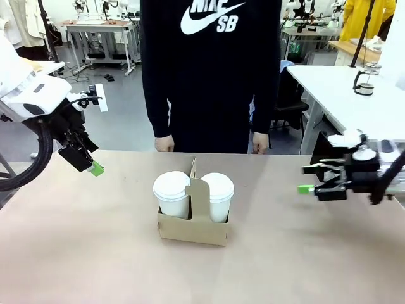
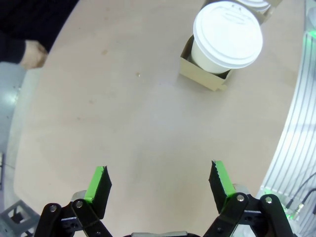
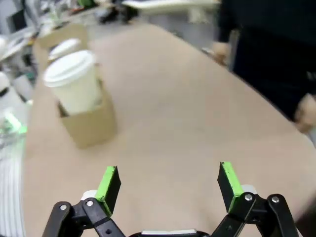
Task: Pour a drink into a cup and package it in a carrier.
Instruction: Insert the held 600 ml Paper Cup into the Cup Carrier.
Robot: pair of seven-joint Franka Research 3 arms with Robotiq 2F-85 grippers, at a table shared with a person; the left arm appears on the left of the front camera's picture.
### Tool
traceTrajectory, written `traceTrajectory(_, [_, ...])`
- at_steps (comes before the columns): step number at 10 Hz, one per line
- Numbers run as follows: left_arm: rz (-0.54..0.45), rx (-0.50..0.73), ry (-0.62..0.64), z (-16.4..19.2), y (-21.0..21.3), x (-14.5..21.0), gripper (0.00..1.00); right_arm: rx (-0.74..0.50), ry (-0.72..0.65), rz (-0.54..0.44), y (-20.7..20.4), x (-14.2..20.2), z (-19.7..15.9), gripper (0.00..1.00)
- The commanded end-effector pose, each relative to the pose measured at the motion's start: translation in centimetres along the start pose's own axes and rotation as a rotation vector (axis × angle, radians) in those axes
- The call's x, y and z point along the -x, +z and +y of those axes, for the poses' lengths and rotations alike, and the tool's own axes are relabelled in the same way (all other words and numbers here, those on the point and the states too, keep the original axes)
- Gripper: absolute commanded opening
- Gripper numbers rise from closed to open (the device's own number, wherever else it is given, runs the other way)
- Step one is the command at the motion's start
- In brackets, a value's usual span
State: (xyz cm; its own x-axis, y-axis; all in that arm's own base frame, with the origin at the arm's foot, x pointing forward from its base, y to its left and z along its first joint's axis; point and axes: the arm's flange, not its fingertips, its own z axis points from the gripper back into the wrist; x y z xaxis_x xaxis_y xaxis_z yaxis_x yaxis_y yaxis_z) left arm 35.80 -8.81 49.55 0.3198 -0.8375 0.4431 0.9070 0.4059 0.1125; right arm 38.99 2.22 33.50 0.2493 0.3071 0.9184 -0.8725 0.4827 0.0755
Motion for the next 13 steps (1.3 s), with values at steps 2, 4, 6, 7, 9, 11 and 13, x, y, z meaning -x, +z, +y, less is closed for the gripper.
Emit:
traceTrajectory(2, [-0.012,0.008,0.012,-0.1,0.1,0.1,1.0,0.281,-0.217,0.08,3.1,0.9,5.0,1.0])
traceTrajectory(4, [-0.012,0.008,0.012,-0.1,0.1,0.1,1.0,0.29,-0.239,0.093,3.4,1.4,4.8,1.0])
traceTrajectory(6, [-0.012,0.008,0.012,-0.1,0.1,0.1,1.0,0.295,-0.242,0.1,3.5,1.6,5.1,1.0])
traceTrajectory(7, [-0.012,0.008,0.012,-0.1,0.1,0.1,1.0,0.217,-0.296,0.1,3.3,1.4,5.2,1.0])
traceTrajectory(9, [-0.012,0.008,0.012,-0.1,0.1,0.1,1.0,0.269,-0.225,0.102,0.9,-0.4,-0.8,1.0])
traceTrajectory(11, [-0.012,0.008,0.012,-0.1,0.1,0.1,1.0,0.269,-0.225,0.102,0.9,-0.4,-0.8,1.0])
traceTrajectory(13, [-0.012,0.008,0.012,-0.1,0.1,0.1,1.0,0.269,-0.225,0.102,0.9,-0.4,-0.8,1.0])
